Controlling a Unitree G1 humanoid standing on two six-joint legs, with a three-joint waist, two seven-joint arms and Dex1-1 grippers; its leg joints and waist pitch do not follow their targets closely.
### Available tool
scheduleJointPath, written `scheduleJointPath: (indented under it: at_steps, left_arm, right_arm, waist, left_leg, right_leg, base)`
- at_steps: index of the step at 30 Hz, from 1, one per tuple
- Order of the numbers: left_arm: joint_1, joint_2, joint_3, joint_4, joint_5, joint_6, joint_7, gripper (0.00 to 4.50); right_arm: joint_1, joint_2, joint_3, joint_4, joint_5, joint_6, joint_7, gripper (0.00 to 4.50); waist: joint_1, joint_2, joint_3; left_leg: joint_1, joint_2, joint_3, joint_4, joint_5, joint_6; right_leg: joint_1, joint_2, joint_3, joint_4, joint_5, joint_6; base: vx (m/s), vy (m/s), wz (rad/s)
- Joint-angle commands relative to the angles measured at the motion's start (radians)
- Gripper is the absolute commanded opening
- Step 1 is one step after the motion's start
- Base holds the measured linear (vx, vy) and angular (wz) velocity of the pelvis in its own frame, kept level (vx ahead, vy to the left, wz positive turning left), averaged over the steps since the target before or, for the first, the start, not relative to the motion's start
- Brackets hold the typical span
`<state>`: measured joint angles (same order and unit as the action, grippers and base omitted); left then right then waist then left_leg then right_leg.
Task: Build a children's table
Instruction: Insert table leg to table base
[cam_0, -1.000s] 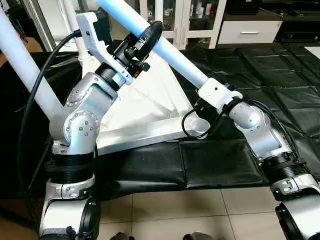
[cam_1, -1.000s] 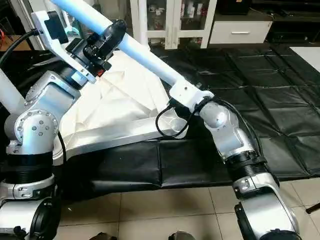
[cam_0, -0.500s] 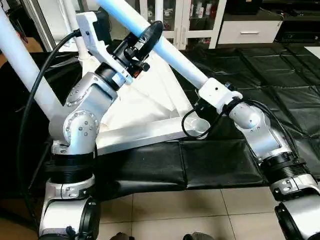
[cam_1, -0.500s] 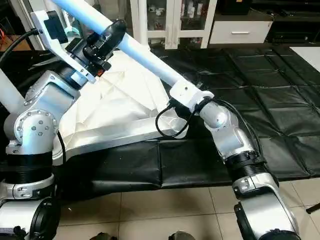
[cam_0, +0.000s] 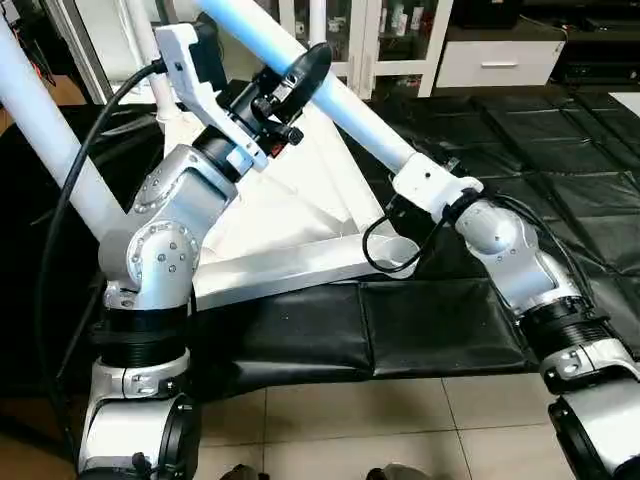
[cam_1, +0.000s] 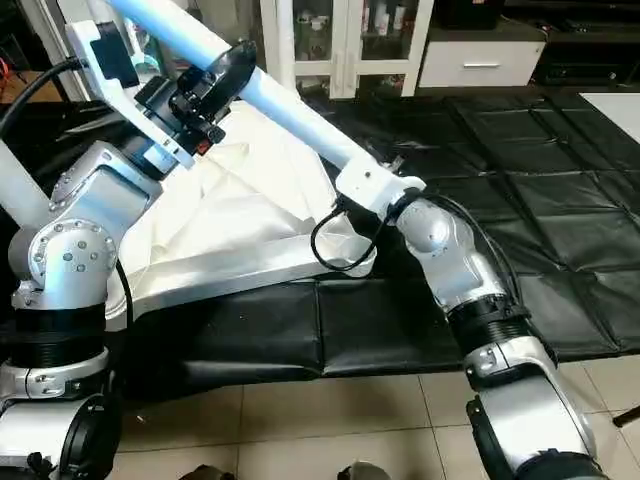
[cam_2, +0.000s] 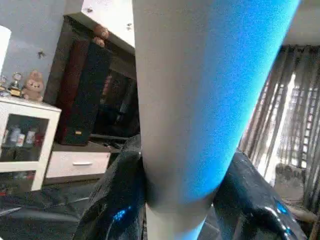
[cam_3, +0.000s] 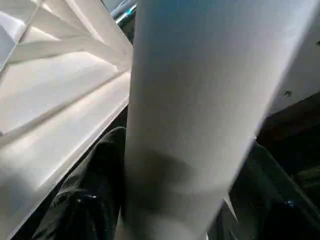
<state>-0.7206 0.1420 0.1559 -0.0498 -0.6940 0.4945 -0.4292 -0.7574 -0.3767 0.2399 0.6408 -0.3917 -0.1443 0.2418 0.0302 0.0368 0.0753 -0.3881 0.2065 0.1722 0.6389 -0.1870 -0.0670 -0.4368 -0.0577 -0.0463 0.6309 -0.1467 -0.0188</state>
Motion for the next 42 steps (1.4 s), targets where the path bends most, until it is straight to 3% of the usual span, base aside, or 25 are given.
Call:
scheduleJointPath:
  at_steps: [1,8,18,19,20,21,22,24,30,31,32,33,34,35,36,37,38,39,40,41,42]
  left_arm:
    - [-0.021,0.007,-0.001,-0.027,-0.01,0.005,-0.004,1.52]
    - [-0.025,0.012,0.006,-0.02,0.0,-0.002,0.002,1.52]
    - [-0.045,0.021,0.001,0.025,0.064,-0.038,0.04,1.52]
    - [-0.038,0.018,-0.001,0.016,0.037,-0.005,0.03,1.52]
    - [-0.034,0.018,-0.003,0.011,0.029,0.007,0.027,2.08]
    - [-0.031,0.02,-0.008,0.007,0.031,0.013,0.026,2.08]
    - [-0.023,0.026,-0.017,0.004,0.042,0.021,0.03,2.22]
    - [0.013,0.027,-0.027,0.014,0.076,0.026,0.061,2.39]
    - [0.061,0.02,-0.015,0.039,0.117,0.037,0.141,2.85]
    - [0.08,0.01,-0.009,0.03,0.127,0.034,0.168,3.04]
    - [0.088,0.005,-0.008,0.026,0.135,0.033,0.183,3.04]
    - [0.088,0.005,-0.008,0.026,0.135,0.033,0.183,3.09]
    - [0.104,0.002,-0.018,0.057,0.219,0.012,0.272,3.18]
    - [0.104,0.002,-0.018,0.057,0.219,0.012,0.272,3.18]
    - [0.108,-0.011,-0.01,0.079,0.255,-0.011,0.326,3.28]
    - [0.103,-0.04,0.0,0.14,0.388,-0.049,0.539,3.39]
    - [0.096,-0.039,-0.012,0.163,0.462,-0.016,0.649,3.45]
    - [0.096,-0.039,-0.014,0.165,0.471,-0.011,0.661,3.45]
    - [0.091,-0.03,-0.023,0.178,0.451,0.086,0.66,3.45]
    - [0.095,-0.039,-0.01,0.177,0.397,0.092,0.611,3.45]
    - [0.118,-0.068,0.029,0.167,0.238,0.063,0.441,3.45]
  right_arm:
    - [-0.032,-0.007,-0.002,0.007,0.004,-0.011,0.013,2.88]
    - [-0.026,-0.003,-0.005,0.003,0.017,-0.018,0.035,2.15]
    - [-0.02,0.0,-0.006,0.006,0.031,-0.026,0.052,1.96]
    - [-0.016,0.006,-0.025,0.011,0.062,-0.014,0.067,1.96]
    - [-0.013,0.009,-0.036,0.013,0.083,-0.006,0.075,1.96]
    - [-0.01,0.012,-0.048,0.016,0.102,0.001,0.082,1.96]
    - [-0.003,0.011,-0.07,0.02,0.129,0.015,0.091,1.95]
    - [0.01,-0.003,-0.153,0.037,0.21,0.05,0.092,1.92]
    - [0.028,-0.064,-0.225,0.081,0.258,0.046,0.09,1.91]
    - [0.039,-0.083,-0.275,0.096,0.303,0.065,0.099,1.91]
    - [0.045,-0.093,-0.303,0.103,0.327,0.075,0.105,1.91]
    - [0.045,-0.093,-0.303,0.103,0.327,0.075,0.105,1.91]
    - [0.061,-0.071,-0.427,0.062,0.467,0.154,0.116,1.91]
    - [0.061,-0.071,-0.427,0.062,0.467,0.154,0.116,1.91]
    - [0.065,-0.05,-0.481,0.035,0.54,0.187,0.124,1.91]
    - [0.09,0.002,-0.552,-0.069,0.688,0.256,0.166,1.91]
    - [0.108,0.022,-0.556,-0.123,0.726,0.276,0.183,1.91]
    - [0.11,0.023,-0.555,-0.129,0.729,0.278,0.185,1.91]
    - [0.133,0.05,-0.545,-0.196,0.775,0.275,0.213,1.91]
    - [0.137,0.056,-0.542,-0.208,0.784,0.269,0.22,1.91]
    - [0.149,0.072,-0.535,-0.237,0.801,0.271,0.221,1.91]
  waist:
    - [-0.005,-0.002,-0.095]
    - [-0.005,-0.002,-0.095]
    - [-0.005,0.001,-0.095]
    - [-0.004,0.0,-0.095]
    - [-0.004,0.0,-0.095]
    - [-0.004,-0.005,-0.096]
    - [-0.002,-0.001,-0.096]
    - [-0.002,0.0,-0.095]
    - [0.0,-0.002,-0.096]
    - [-0.003,-0.008,-0.097]
    - [-0.001,-0.006,-0.096]
    - [-0.001,-0.006,-0.096]
    - [-0.007,-0.012,-0.096]
    - [-0.006,-0.009,-0.098]
    - [-0.007,-0.013,-0.098]
    - [-0.007,-0.013,-0.098]
    - [-0.012,-0.005,-0.094]
    - [-0.013,-0.009,-0.098]
    - [-0.018,0.012,-0.103]
    - [-0.018,0.012,-0.103]
    - [-0.025,0.008,-0.102]
  left_leg:
    - [0.015,-0.005,0.005,-0.059,-0.213,0.023]
    - [0.015,-0.004,0.005,-0.059,-0.214,0.024]
    - [0.016,-0.005,0.005,-0.059,-0.221,0.026]
    - [0.014,-0.005,0.005,-0.059,-0.218,0.026]
    - [0.013,-0.005,0.005,-0.059,-0.215,0.027]
    - [0.013,-0.005,0.006,-0.059,-0.211,0.029]
    - [0.013,-0.003,0.004,-0.059,-0.205,0.035]
    - [0.017,-0.002,0.005,-0.059,-0.213,0.04]
    - [0.014,-0.007,0.007,-0.056,-0.203,0.036]
    - [0.013,-0.007,0.009,-0.055,-0.207,0.036]
    - [0.014,-0.008,0.009,-0.054,-0.21,0.038]
    - [0.013,-0.008,0.008,-0.055,-0.209,0.042]
    - [0.012,-0.009,0.009,-0.055,-0.209,0.058]
    - [0.011,-0.008,0.007,-0.055,-0.204,0.061]
    - [0.008,-0.009,0.007,-0.054,-0.195,0.062]
    - [0.009,-0.01,0.009,-0.053,-0.188,0.07]
    - [0.007,-0.007,0.006,-0.054,-0.191,0.082]
    - [0.003,-0.009,0.003,-0.054,-0.177,0.085]
    - [0.005,-0.011,0.0,-0.052,-0.155,0.079]
    - [0.005,-0.011,0.0,-0.052,-0.155,0.079]
    - [0.004,-0.017,0.004,-0.049,-0.159,0.079]
  right_leg:
    - [0.072,-0.036,0.026,-0.071,-0.2,-0.21]
    - [0.071,-0.037,0.026,-0.072,-0.21,-0.206]
    - [0.07,-0.036,0.026,-0.074,-0.211,-0.207]
    - [0.072,-0.037,0.026,-0.072,-0.206,-0.208]
    - [0.073,-0.038,0.026,-0.071,-0.201,-0.21]
    - [0.073,-0.037,0.026,-0.072,-0.197,-0.211]
    - [0.073,-0.038,0.026,-0.069,-0.188,-0.216]
    - [0.071,-0.037,0.026,-0.072,-0.193,-0.216]
    - [0.073,-0.036,0.023,-0.076,-0.214,-0.205]
    - [0.074,-0.035,0.023,-0.079,-0.23,-0.198]
    - [0.073,-0.035,0.023,-0.08,-0.238,-0.195]
    - [0.073,-0.034,0.022,-0.082,-0.25,-0.188]
    - [0.074,-0.03,0.021,-0.083,-0.251,-0.172]
    - [0.075,-0.033,0.02,-0.081,-0.254,-0.168]
    - [0.075,-0.032,0.018,-0.083,-0.26,-0.163]
    - [0.073,-0.03,0.019,-0.086,-0.264,-0.155]
    - [0.076,-0.024,0.019,-0.087,-0.256,-0.127]
    - [0.08,-0.028,0.015,-0.087,-0.262,-0.114]
    - [0.073,-0.031,0.014,-0.09,-0.284,-0.113]
    - [0.073,-0.031,0.014,-0.09,-0.284,-0.113]
    - [0.071,-0.033,0.012,-0.097,-0.316,-0.132]
  base:
    - [0.0,0.0,0.0]
    - [0.0,0.0,0.0]
    - [0.0,0.0,0.0]
    - [0.0,0.0,0.0]
    - [0.0,0.0,0.0]
    - [0.0,0.0,0.0]
    - [0.0,0.0,0.0]
    - [0.0,0.0,0.0]
    - [0.0,0.0,0.0]
    - [0.0,0.0,0.0]
    - [0.0,0.0,0.0]
    - [0.0,0.0,0.0]
    - [0.0,0.0,0.0]
    - [0.0,0.0,0.0]
    - [0.0,0.0,0.0]
    - [0.0,0.0,0.0]
    - [0.0,0.0,0.0]
    - [0.0,0.0,0.0]
    - [0.0,0.0,0.0]
    - [0.0,0.0,0.0]
    - [0.0,0.0,0.0]
